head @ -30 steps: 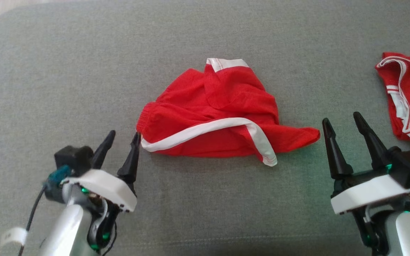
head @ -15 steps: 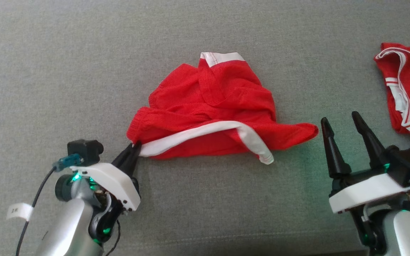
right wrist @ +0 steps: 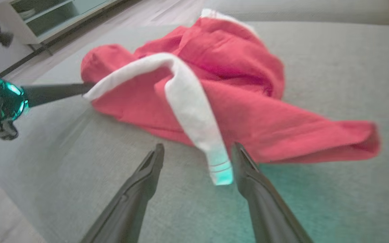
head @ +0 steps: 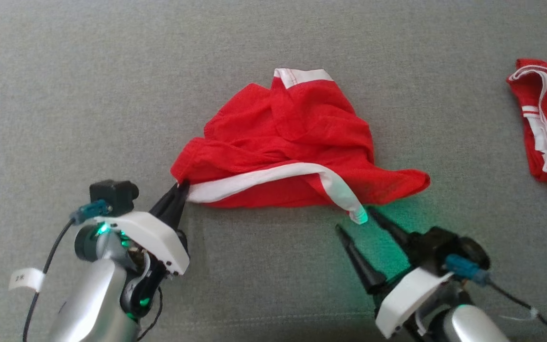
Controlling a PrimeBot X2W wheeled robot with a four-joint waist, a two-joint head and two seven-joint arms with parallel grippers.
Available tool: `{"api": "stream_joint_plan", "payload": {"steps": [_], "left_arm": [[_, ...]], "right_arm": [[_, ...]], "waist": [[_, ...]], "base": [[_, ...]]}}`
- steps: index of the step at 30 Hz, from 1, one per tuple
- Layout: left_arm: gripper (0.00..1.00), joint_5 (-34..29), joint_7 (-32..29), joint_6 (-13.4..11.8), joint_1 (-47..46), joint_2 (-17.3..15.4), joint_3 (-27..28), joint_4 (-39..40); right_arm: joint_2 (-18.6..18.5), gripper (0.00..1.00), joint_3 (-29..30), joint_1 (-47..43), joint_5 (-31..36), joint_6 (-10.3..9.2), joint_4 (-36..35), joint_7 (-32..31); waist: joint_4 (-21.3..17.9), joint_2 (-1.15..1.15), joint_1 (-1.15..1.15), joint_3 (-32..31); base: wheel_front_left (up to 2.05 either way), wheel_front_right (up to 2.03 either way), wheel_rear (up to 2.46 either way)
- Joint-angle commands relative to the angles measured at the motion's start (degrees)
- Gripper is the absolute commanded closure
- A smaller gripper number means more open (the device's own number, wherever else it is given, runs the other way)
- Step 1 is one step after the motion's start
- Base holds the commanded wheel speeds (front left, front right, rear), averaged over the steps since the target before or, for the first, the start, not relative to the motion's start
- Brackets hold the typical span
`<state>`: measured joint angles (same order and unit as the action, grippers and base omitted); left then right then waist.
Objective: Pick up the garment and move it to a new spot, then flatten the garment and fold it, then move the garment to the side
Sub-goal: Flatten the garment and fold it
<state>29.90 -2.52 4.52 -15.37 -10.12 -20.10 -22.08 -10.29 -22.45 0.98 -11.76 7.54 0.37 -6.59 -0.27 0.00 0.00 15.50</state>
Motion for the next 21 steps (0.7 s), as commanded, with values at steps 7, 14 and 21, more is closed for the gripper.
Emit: {"api": "stream_joint_plan", "payload": {"steps": [7,14,21], "left_arm": [[1.0,-0.17,0.97,-0.22,-3.19,-0.39,0.97,1.97],[1.0,-0.11,1.68,-0.25,-3.55,-0.18,0.67,1.96],[1.0,-1.89,5.29,-1.94,-3.3,-0.67,0.81,5.33]], "right_arm": [[-0.85,0.0,-2.26,4.48,0.29,-0.05,5.47,0.86],[0.73,1.0,-2.84,6.62,0.31,-0.05,10.93,1.73],[1.57,1.0,0.38,7.5,-0.4,-0.05,9.32,6.64]], "waist": [[1.17,0.0,0.0,0.34],[1.67,0.0,0.0,0.58],[1.7,0.0,0.0,-0.11]], "base": [[0.0,0.0,0.0],[0.0,0.0,0.0],[0.0,0.0,0.0]]}}
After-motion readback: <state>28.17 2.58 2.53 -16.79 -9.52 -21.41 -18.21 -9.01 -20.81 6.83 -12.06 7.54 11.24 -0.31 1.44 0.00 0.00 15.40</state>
